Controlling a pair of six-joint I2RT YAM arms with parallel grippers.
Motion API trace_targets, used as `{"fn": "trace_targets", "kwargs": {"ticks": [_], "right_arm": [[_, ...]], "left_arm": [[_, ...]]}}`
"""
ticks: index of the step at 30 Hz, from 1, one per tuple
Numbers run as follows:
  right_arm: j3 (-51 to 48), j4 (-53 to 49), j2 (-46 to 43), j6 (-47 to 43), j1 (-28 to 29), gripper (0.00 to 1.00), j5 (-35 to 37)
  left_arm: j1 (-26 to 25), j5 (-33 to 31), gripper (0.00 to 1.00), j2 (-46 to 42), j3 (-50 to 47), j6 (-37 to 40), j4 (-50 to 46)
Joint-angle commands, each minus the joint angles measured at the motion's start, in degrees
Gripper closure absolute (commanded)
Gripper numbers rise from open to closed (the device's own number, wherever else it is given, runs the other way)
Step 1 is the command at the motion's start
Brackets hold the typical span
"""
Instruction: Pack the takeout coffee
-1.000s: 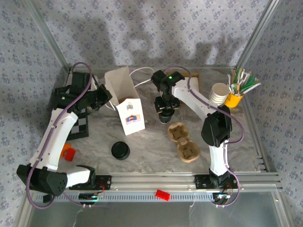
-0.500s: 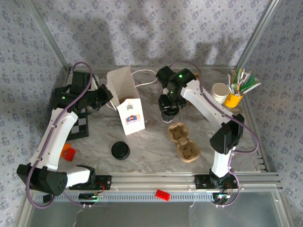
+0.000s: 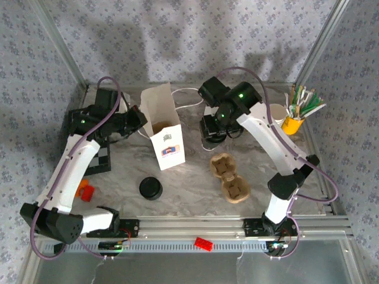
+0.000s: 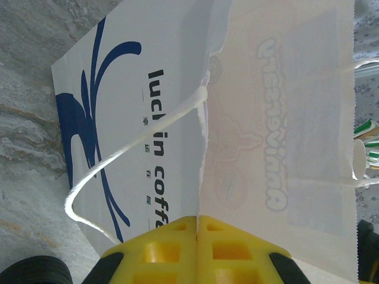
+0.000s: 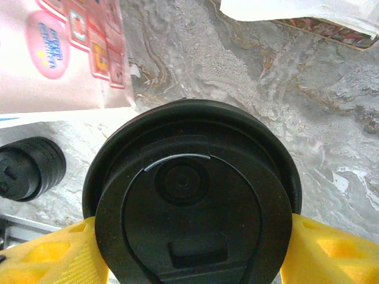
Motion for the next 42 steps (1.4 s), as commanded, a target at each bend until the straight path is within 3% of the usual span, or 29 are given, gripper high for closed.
{"fn": "trace_targets", "kwargs": {"ticks": [1, 19, 42], "right_arm": [[5.08, -5.65, -2.11, 1.59, 1.03, 0.33, 1.31], [24.90, -10.89, -1.88, 1.57, 4.10, 0.34, -2.32], [27.23, 2.71, 2.34, 1.88, 4.63, 0.35, -9.24]], "left_arm": [[-1.06, 0.40, 1.00, 0.08, 1.78, -1.22, 0.97], [-5.06, -2.83, 1.00, 0.78, 2.12, -3.24, 2.17], [-9.37, -5.15, 1.00, 0.91, 2.83, -6.38, 4.55]]}}
